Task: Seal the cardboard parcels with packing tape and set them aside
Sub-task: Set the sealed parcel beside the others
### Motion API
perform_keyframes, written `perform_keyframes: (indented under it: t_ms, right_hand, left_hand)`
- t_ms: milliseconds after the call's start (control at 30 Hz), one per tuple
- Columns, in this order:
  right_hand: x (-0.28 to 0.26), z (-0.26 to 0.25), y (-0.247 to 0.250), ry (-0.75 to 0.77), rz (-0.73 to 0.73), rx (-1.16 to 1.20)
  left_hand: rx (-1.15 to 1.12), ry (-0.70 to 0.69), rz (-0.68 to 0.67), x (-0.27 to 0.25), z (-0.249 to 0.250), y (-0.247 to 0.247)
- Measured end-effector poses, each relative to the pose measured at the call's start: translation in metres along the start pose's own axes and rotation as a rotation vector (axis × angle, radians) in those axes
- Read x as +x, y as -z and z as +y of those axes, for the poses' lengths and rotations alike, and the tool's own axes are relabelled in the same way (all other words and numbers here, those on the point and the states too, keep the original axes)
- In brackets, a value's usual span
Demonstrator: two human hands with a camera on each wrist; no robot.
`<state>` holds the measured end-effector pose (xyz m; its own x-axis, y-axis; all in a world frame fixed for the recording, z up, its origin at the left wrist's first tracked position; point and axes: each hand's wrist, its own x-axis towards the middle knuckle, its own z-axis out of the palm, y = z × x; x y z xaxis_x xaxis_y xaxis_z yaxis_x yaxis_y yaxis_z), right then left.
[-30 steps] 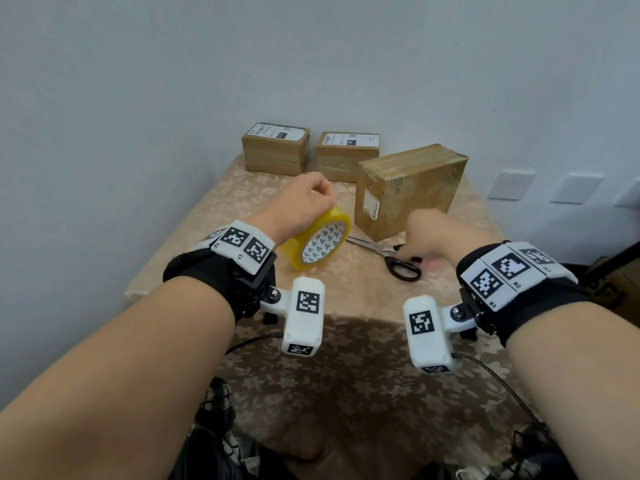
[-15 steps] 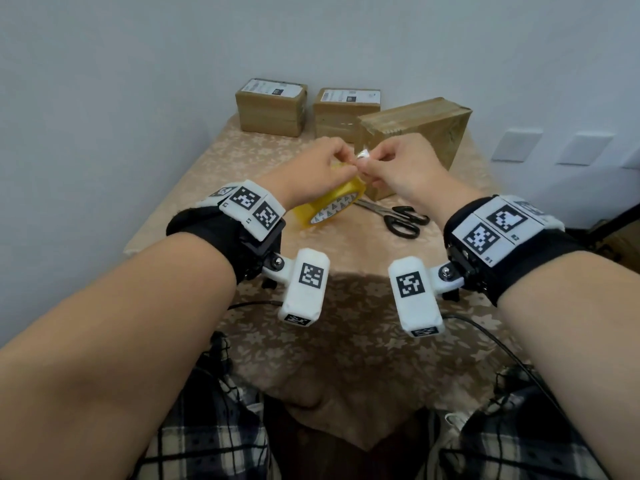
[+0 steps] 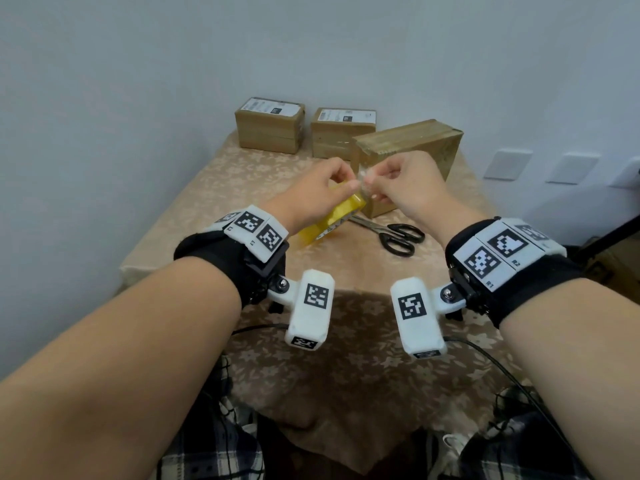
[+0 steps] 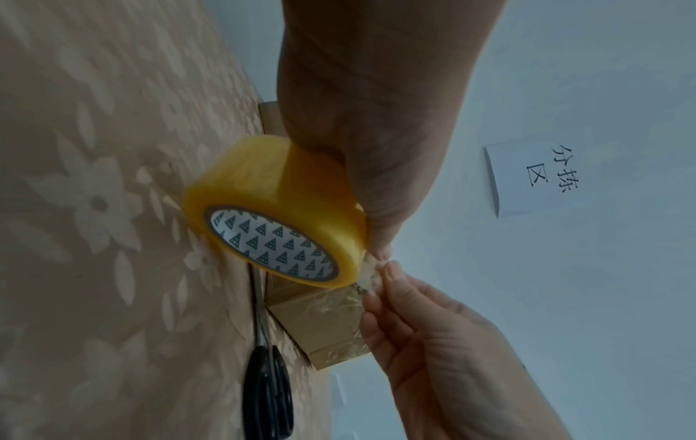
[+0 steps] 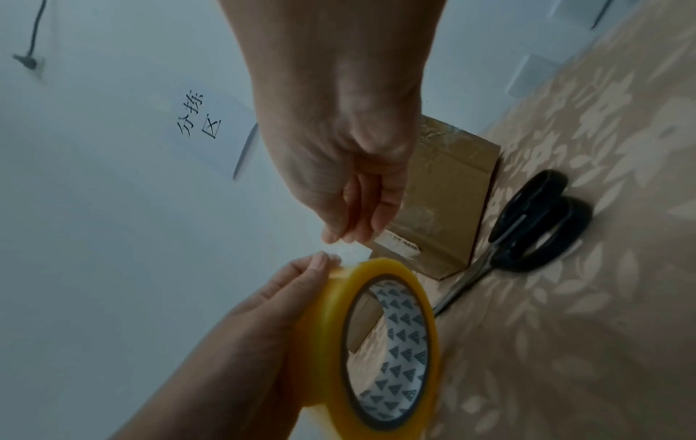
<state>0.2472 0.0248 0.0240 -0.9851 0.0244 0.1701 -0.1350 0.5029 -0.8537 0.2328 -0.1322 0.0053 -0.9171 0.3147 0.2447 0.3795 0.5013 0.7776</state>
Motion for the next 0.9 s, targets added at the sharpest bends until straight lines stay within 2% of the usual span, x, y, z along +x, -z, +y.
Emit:
perform_keyframes:
  t_ms: [100,300,633,767,900]
  right_hand:
    - [0.002,0.006,0.002,0.013,0.012,0.074]
    - [0.002,0.012,0.004,0.163,-0.039,-0.05]
    - [0.002,0.018,0.0,0.131,-0.021,-0.14]
    - [0.003,0.019,-0.003,0.151,0.045,-0.24]
    - [0.004,0.019,-0.002,0.195,0.066,-0.338]
  left_hand:
    - [-0.066,0.029,0.012,0.002,0.0,0.0]
    - [-0.1,0.084,0.067,0.008,0.001,-0.005]
    - [0.105,-0.006,0.1,0.006,0.003,-0.01]
    - [0.187,-0.061,0.072,0.006,0.002,-0.007]
    - [0.196,0.074,-0.052,0.0,0.004,0.005]
